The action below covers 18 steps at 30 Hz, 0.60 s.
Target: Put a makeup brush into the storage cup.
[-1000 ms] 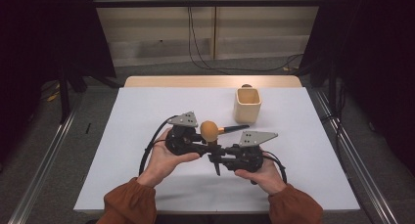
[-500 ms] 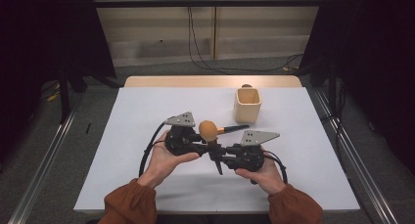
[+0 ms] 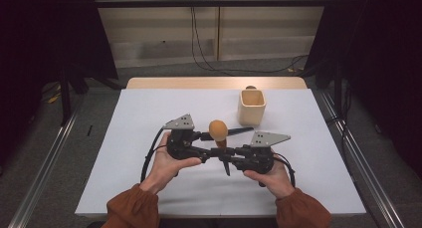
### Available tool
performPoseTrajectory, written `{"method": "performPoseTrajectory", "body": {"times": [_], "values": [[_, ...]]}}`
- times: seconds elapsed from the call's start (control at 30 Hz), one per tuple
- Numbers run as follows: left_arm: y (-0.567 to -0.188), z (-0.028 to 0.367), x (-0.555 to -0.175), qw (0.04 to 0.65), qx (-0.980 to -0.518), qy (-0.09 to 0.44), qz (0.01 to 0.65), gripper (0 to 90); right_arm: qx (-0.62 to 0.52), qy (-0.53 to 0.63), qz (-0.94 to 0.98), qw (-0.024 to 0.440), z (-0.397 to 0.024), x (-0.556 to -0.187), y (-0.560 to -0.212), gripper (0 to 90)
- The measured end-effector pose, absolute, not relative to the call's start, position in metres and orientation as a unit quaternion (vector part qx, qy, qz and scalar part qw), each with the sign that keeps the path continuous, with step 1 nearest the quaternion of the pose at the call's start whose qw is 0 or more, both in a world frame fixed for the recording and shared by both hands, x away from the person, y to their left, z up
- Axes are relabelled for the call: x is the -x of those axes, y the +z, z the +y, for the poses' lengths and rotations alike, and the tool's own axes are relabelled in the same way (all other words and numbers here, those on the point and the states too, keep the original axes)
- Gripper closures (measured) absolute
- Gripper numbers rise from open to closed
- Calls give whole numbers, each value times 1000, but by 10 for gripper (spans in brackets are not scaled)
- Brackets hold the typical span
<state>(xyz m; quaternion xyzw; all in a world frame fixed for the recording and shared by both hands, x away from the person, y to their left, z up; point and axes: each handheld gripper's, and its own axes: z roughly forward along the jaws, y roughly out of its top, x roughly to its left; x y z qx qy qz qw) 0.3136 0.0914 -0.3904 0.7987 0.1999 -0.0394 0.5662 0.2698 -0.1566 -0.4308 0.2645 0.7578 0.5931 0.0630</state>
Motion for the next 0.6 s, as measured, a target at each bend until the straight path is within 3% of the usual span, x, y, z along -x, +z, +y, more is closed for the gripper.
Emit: {"method": "performPoseTrajectory", "body": {"times": [0.27, 0.6], "values": [[-395, 102, -307, 566, -798, -8, 209, 118, -274, 593, 754, 72, -163, -270, -429, 750], [-401, 125, -307, 573, -778, 17, 257, 48, -286, 600, 743, 83, -173, -274, -425, 750]]}}
